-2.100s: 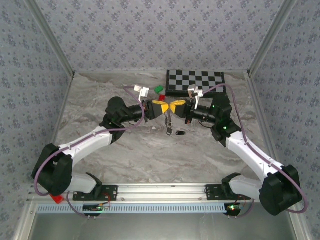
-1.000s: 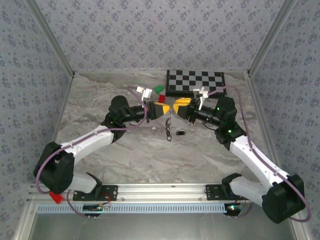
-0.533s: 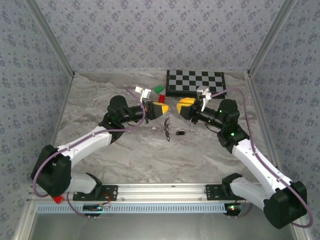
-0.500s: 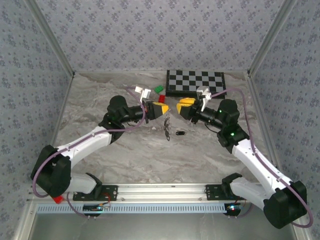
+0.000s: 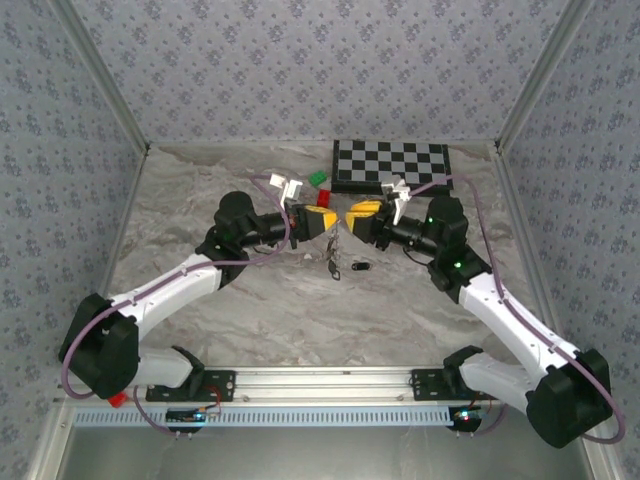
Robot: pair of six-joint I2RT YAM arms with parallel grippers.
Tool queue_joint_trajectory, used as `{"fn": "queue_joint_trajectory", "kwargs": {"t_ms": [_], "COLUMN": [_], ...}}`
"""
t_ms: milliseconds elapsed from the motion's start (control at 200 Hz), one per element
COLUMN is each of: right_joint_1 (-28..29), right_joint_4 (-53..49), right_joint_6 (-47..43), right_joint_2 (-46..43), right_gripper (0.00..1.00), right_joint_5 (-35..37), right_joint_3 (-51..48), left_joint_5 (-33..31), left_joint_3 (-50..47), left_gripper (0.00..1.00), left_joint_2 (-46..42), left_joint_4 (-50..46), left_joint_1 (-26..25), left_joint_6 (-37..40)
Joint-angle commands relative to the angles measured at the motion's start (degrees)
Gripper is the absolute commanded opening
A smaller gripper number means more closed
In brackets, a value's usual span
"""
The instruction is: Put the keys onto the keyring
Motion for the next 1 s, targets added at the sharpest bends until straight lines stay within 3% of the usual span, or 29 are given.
{"fn": "queue_joint_trajectory", "kwargs": {"t_ms": [0, 495, 680, 740, 995], "right_joint_1": [0.7, 1.4, 1.4, 1.4, 0.5], "right_joint_4": [-1.8, -0.7, -0.7, -0.5, -0.5], "right_joint_6": [-1.9, -1.6, -1.3, -1.2, -0.3], "right_joint_2": [0.5, 2.4, 3.4, 3.5, 3.2], "right_gripper": [0.32, 0.24, 0.11, 0.00, 0.00], "right_joint_5": [-1.5, -4.8, -7.0, -7.7, -5.2], "right_joint_3": [2.9, 3.7, 4.3, 4.2, 3.6], "left_joint_5": [-0.1, 1.1, 1.3, 1.5, 2.7], "left_joint_3": [1.8, 1.7, 1.8, 1.8, 1.6], "left_gripper": [0.00, 0.00, 0.00, 0.00, 0.03], "left_joint_2": [-2.0, -2.0, -2.1, -2.1, -2.2], "left_joint_4": [1.2, 0.9, 0.9, 0.8, 1.4], "left_joint_1": [-0.3, -1.0, -1.1, -1.1, -1.2], "left_joint_6": [1.1, 2.3, 2.4, 2.5, 1.8]}}
